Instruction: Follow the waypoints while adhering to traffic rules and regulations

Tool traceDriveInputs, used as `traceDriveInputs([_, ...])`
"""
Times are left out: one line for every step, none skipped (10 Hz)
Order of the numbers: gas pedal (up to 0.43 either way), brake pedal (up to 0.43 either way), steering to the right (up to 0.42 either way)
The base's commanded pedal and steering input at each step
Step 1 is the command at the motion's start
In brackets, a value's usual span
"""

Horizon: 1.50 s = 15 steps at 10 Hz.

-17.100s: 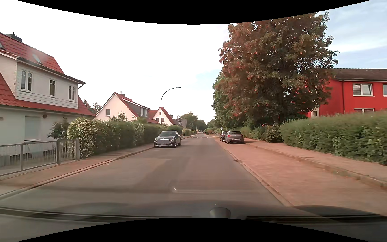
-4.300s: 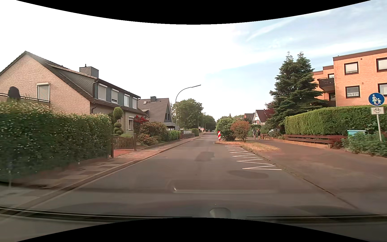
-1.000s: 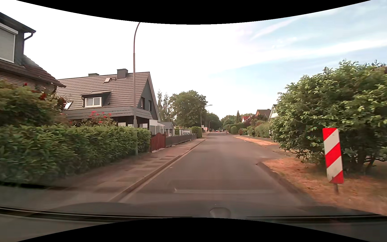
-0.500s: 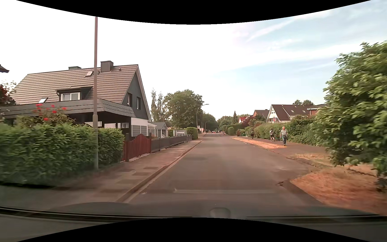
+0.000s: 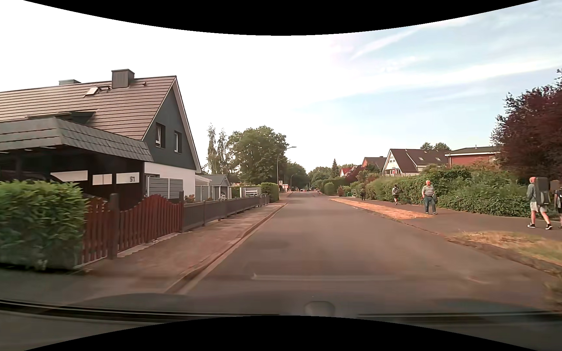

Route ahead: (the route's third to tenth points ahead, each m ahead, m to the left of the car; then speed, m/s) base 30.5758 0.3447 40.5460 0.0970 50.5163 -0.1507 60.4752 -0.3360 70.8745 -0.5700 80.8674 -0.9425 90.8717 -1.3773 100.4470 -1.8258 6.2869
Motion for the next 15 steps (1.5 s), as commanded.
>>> traceDriveInputs([0.130, 0.000, 0.034])
traceDriveInputs([0.130, 0.000, 0.034])
traceDriveInputs([0.130, 0.000, 0.033])
traceDriveInputs([0.130, 0.000, 0.032])
traceDriveInputs([0.130, 0.000, 0.030])
traceDriveInputs([0.130, 0.000, 0.030])
traceDriveInputs([0.130, 0.000, 0.030])
traceDriveInputs([0.130, 0.000, 0.028])
traceDriveInputs([0.130, 0.000, 0.026])
traceDriveInputs([0.130, 0.000, 0.023])
traceDriveInputs([0.130, 0.000, 0.021])
traceDriveInputs([0.130, 0.000, 0.021])
traceDriveInputs([0.130, 0.000, 0.020])
traceDriveInputs([0.130, 0.000, 0.018])
traceDriveInputs([0.130, 0.000, 0.015])
